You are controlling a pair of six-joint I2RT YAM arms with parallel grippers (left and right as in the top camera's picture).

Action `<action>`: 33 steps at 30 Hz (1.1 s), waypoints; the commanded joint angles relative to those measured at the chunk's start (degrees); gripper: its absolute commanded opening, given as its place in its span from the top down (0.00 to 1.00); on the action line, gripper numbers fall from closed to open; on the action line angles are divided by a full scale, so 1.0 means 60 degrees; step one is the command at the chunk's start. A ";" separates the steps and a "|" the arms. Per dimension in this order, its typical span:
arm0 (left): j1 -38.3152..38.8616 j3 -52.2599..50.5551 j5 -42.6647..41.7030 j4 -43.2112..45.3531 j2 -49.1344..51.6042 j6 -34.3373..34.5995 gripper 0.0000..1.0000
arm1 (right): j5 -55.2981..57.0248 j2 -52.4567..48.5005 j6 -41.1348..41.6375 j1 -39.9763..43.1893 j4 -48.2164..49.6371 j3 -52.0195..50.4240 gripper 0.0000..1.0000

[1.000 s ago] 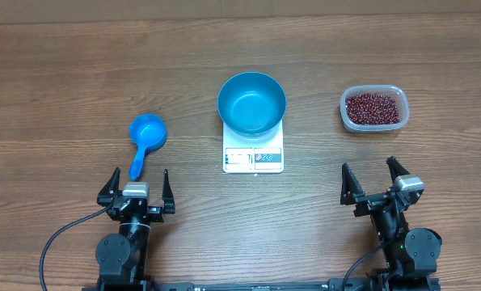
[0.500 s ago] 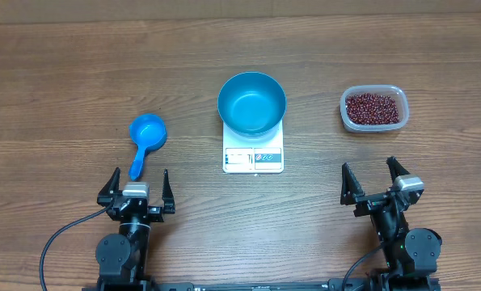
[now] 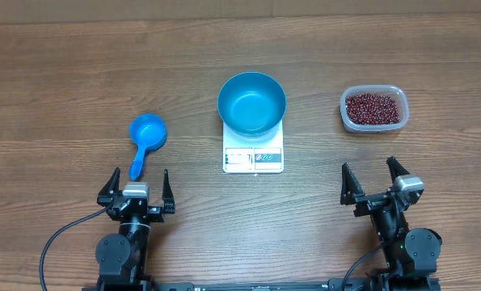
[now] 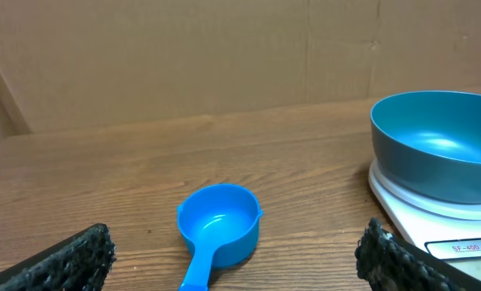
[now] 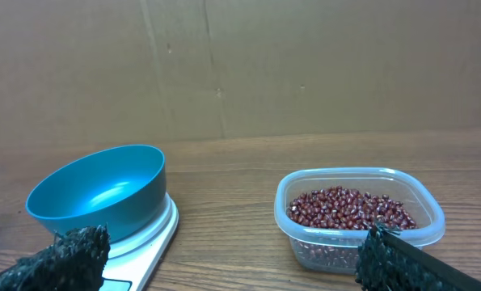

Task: Scoop item into bowl and weigh 150g on scale

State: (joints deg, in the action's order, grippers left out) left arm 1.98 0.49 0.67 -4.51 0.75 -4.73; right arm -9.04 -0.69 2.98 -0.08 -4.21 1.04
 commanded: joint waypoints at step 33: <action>-0.0076 0.2444 -0.0801 -0.1803 0.0423 0.1687 0.00 | 0.0000 0.0087 0.0040 0.0022 0.0036 -0.0098 0.00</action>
State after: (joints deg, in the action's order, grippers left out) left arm 1.98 9.54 -3.07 -14.52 1.52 3.25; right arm -9.04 -0.69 2.98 -0.08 -4.23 1.04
